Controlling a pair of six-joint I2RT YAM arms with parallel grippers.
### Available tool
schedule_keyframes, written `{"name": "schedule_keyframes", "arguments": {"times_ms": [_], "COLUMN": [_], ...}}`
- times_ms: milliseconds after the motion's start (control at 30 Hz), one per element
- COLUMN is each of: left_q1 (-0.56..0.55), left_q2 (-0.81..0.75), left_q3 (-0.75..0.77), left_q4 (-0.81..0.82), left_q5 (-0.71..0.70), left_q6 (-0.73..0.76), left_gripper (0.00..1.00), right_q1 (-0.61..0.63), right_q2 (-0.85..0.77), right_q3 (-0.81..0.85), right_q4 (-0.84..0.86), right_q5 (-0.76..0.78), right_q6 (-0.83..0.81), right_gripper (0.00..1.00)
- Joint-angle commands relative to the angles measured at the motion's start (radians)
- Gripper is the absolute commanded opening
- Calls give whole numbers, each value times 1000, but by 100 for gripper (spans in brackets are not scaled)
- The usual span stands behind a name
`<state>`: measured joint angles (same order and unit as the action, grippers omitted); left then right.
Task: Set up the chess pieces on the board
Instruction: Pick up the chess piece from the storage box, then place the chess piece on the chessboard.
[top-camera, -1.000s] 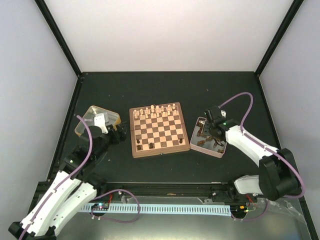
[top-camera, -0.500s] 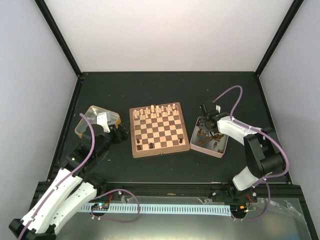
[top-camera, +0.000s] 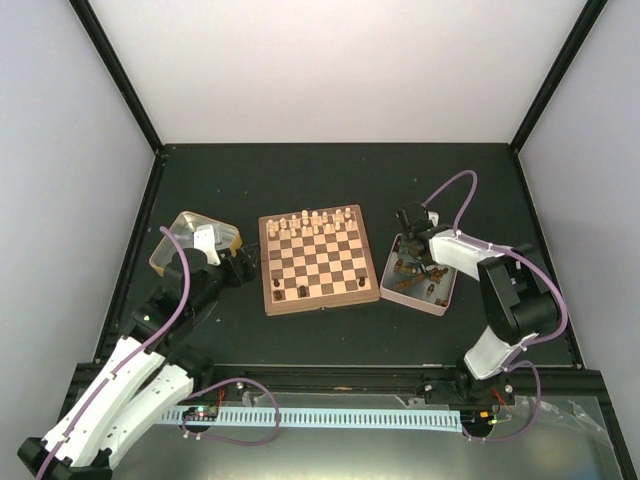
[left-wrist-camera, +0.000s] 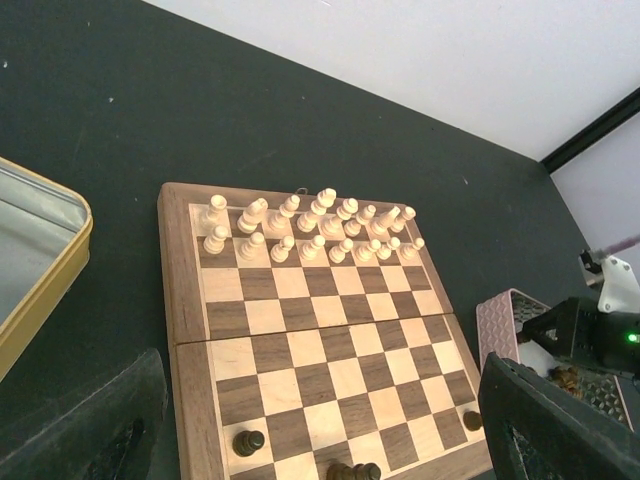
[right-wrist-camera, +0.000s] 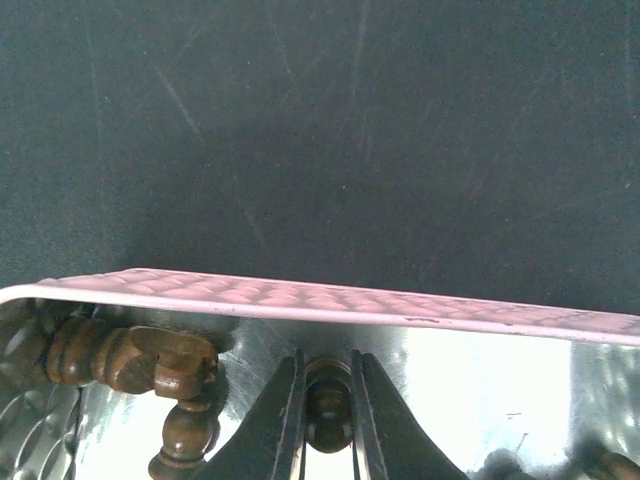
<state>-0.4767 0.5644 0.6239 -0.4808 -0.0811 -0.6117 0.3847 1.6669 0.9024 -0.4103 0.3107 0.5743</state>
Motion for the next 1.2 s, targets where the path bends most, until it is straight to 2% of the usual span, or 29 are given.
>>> {"name": "schedule_keyframes", "arguments": {"times_ms": [0,133,367,767,1167], "left_q1": [9,9,9,9,9], "left_q2": [-5,-5,-1,-1,3], "left_q3": [20,17,15,14,10], "left_q4": [10,11,22,21,24], "left_q5": [10,11,13,22,19], "left_q6": [16,15,9,4,9], "left_gripper": [87,87,87,87,87], "right_q1": [-4,15,151,370,406], "right_q2": [-71,-168,-256,-46,29], "right_q3": [12,2,41,194,185], "right_q4": [-10,-50,-114,-166,-186], "right_q5": [41,-14,-86,-95,-101], "right_q6": [-19,-22,-3,-5,7], "right_gripper": [2,1,2,4,5]}}
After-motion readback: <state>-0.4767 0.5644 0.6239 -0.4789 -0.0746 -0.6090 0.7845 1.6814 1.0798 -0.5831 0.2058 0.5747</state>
